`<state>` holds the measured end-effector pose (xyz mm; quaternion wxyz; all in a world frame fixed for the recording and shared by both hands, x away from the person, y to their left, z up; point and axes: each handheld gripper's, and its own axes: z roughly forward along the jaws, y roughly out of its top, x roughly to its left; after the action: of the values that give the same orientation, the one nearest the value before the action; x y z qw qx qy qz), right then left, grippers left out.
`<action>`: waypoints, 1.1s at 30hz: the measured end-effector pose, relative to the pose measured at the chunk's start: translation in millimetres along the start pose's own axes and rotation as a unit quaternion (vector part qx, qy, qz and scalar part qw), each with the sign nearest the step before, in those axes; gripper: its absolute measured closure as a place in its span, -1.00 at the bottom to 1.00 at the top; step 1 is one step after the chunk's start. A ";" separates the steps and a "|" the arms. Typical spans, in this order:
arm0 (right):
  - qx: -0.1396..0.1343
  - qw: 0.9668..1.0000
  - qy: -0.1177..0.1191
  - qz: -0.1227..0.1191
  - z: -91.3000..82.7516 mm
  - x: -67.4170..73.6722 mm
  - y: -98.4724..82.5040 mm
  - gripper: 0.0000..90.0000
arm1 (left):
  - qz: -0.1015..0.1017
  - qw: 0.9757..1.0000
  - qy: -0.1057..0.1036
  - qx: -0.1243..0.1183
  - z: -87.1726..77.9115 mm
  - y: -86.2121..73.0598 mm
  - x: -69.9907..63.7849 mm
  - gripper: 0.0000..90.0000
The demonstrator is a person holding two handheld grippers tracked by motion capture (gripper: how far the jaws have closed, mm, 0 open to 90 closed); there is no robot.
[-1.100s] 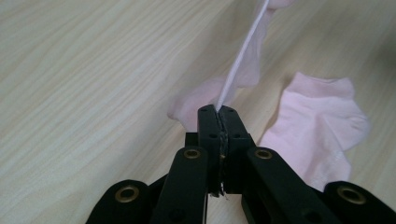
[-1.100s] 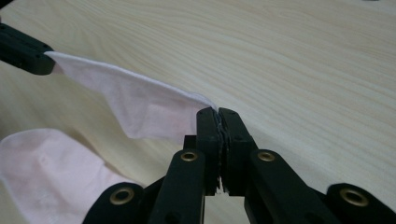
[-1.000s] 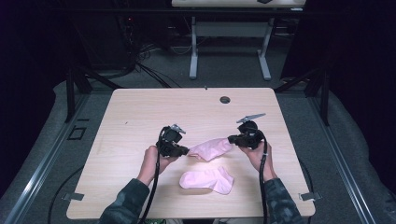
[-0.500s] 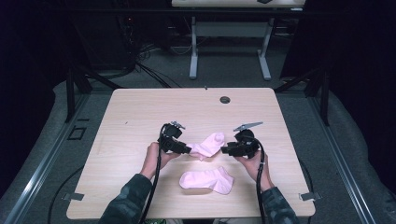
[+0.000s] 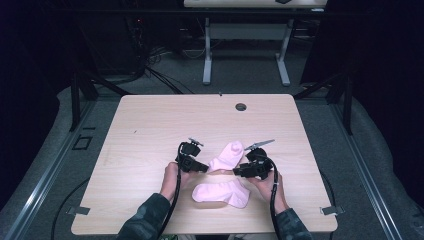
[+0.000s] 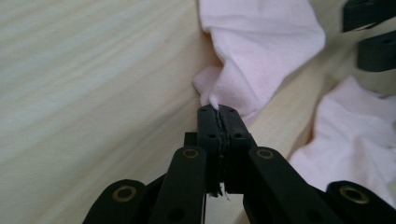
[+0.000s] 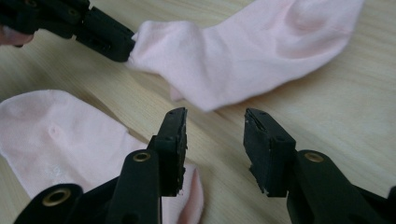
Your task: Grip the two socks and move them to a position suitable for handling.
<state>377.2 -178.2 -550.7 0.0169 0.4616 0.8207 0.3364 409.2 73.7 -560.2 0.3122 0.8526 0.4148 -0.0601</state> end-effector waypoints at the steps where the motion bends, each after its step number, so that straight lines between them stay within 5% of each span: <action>1: 0.003 1.000 -0.002 0.003 3.0 -1.0 0.6 0.27 | -0.001 1.000 -0.009 -0.001 1.1 -0.4 -3.5 0.97; 3: 0.007 1.000 -0.003 0.007 7.7 -4.3 2.4 0.31 | 0.003 1.000 -0.026 -0.001 3.8 -1.4 -10.9 0.97; 5: 0.001 1.000 -0.012 0.010 10.2 -8.0 5.2 0.58 | 0.000 0.998 -0.057 0.001 7.7 -2.7 -18.4 0.95; 8: -0.002 0.999 -0.038 -0.005 9.9 -13.6 13.0 0.78 | 0.014 0.997 -0.072 0.011 12.7 -2.5 -28.0 0.89; 11: -0.003 0.999 -0.042 -0.018 12.8 -17.2 22.2 0.79 | 0.017 0.996 -0.090 0.012 16.2 -1.2 -32.3 0.81; 16: -0.003 0.996 -0.045 -0.074 26.2 -16.4 37.8 0.63 | 0.021 0.994 -0.102 0.008 9.8 -0.5 -32.5 0.57; 19: -0.029 0.997 -0.044 -0.055 16.0 -17.1 37.1 0.50 | 0.014 0.996 -0.088 -0.016 -8.4 -0.8 -25.6 0.27; 23: -0.036 0.998 -0.042 -0.028 0.7 -17.1 27.2 0.39 | 0.012 0.999 -0.012 -0.050 -32.0 7.6 -11.5 -0.02; 27: -0.021 0.999 -0.039 -0.024 2.1 -8.3 18.2 0.37 | 0.024 0.995 0.068 -0.065 -37.2 27.7 4.5 -0.12; 33: -0.007 0.998 -0.046 -0.032 18.7 -2.0 19.6 0.36 | 0.047 0.990 0.115 -0.059 -17.6 62.5 15.8 -0.13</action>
<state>399.3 -162.9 -554.6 0.0684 0.4494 0.8313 0.3199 463.3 65.6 -521.7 0.3150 0.8522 0.4104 0.0777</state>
